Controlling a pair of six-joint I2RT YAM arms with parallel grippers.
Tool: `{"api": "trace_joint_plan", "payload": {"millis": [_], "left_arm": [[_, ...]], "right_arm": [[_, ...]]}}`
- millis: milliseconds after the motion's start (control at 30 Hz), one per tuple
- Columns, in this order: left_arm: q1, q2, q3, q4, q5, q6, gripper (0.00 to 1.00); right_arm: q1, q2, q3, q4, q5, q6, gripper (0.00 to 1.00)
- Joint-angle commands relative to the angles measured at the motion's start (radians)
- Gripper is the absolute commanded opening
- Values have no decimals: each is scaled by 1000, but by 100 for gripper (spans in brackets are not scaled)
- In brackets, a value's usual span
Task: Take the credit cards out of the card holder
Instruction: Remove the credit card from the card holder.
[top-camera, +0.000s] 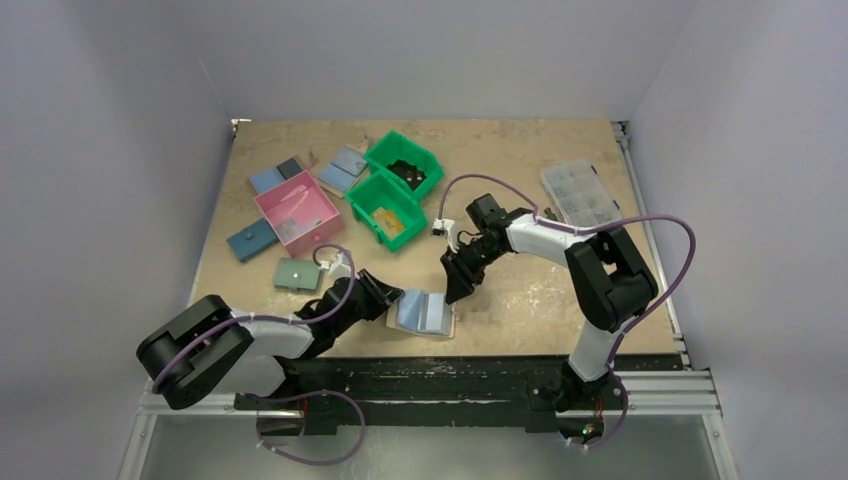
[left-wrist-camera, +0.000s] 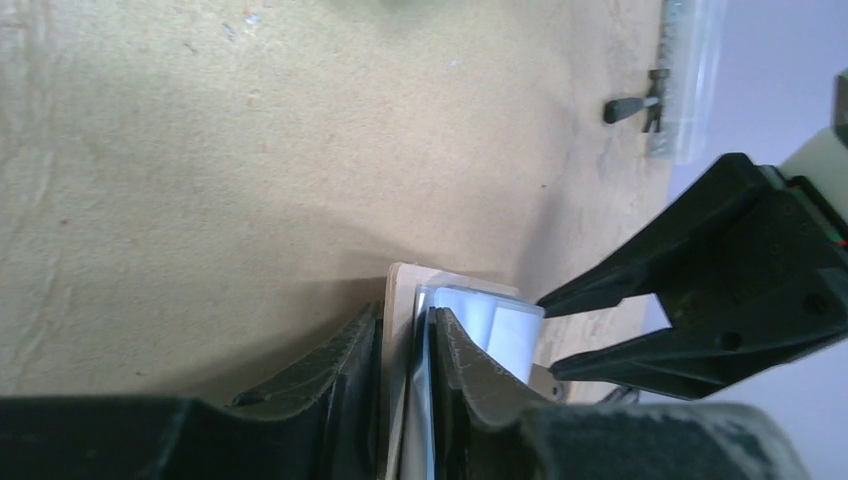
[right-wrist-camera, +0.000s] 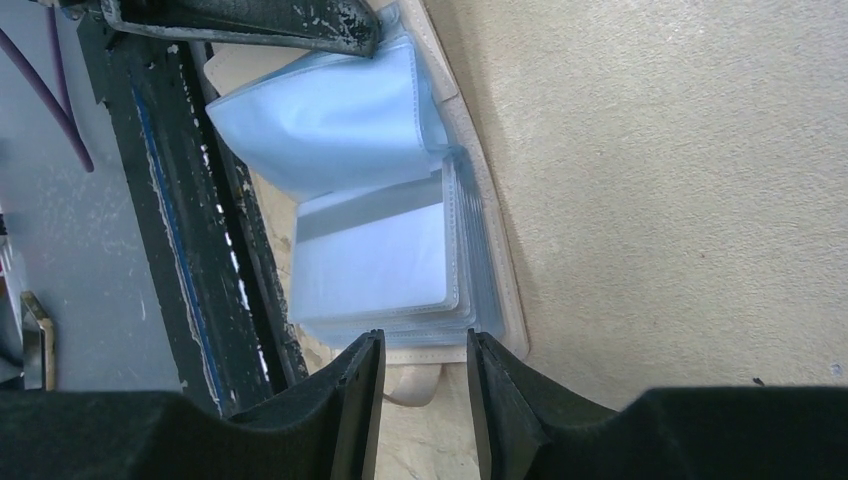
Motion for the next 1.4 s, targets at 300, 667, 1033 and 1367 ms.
{"api": "trace_joint_plan", "payload": {"millis": [300, 667, 1033, 1367], "left_arm": [[-3, -126, 115, -431, -99, 152, 34], [-1, -382, 202, -666, -155, 283, 43], [8, -515, 214, -413, 120, 366, 89], [8, -228, 250, -198, 380, 337, 51]], "right_arm": [[3, -112, 13, -18, -3, -98, 45], [37, -188, 6, -36, -47, -171, 44], [52, -168, 13, -56, -59, -194, 43], [44, -158, 16, -50, -18, -179, 43]]}}
